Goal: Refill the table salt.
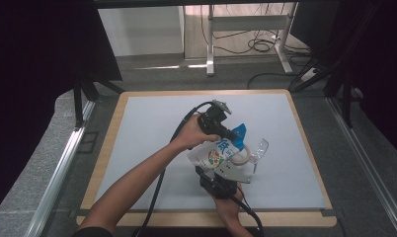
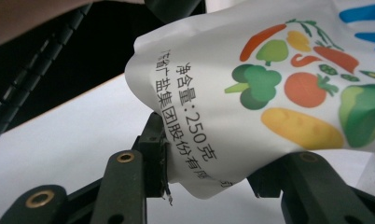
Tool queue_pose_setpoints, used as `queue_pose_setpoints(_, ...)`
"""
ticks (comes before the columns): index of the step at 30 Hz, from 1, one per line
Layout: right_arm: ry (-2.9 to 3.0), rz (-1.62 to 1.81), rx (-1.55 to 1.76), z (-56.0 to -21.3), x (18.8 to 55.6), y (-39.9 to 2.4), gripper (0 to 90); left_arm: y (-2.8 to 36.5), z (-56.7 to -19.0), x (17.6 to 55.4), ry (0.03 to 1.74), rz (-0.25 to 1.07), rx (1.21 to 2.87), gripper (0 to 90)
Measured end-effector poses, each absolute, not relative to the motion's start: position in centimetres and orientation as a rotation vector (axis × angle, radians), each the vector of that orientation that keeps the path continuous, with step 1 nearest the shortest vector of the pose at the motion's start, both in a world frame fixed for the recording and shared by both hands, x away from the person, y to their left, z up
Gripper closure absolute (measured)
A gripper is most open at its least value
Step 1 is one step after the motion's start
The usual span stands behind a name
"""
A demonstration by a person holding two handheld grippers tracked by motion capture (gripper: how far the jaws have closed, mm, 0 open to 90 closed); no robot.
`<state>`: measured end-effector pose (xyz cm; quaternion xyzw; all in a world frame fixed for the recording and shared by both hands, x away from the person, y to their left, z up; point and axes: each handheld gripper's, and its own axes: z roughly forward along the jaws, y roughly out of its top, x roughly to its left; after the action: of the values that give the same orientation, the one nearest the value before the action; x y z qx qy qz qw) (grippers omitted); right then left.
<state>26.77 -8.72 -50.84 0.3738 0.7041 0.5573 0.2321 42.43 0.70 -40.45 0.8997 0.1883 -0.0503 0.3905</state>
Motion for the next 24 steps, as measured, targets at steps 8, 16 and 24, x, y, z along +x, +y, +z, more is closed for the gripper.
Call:
queue_pose_setpoints(8,1.971,1.474,1.017,-51.5,26.8,-8.8,56.4,1.4,-40.4,42.0,0.478,-0.126,2.263,89.5)
queue_pose_setpoints(16,2.014,1.394,1.054,-52.2,27.0,-9.1,54.7,2.2,-40.4,41.6,0.486,-0.129,2.242,89.4)
queue_pose_setpoints(24,2.052,1.310,1.081,-52.9,27.3,-9.5,53.3,3.1,-40.3,40.9,0.488,-0.127,2.214,89.4)
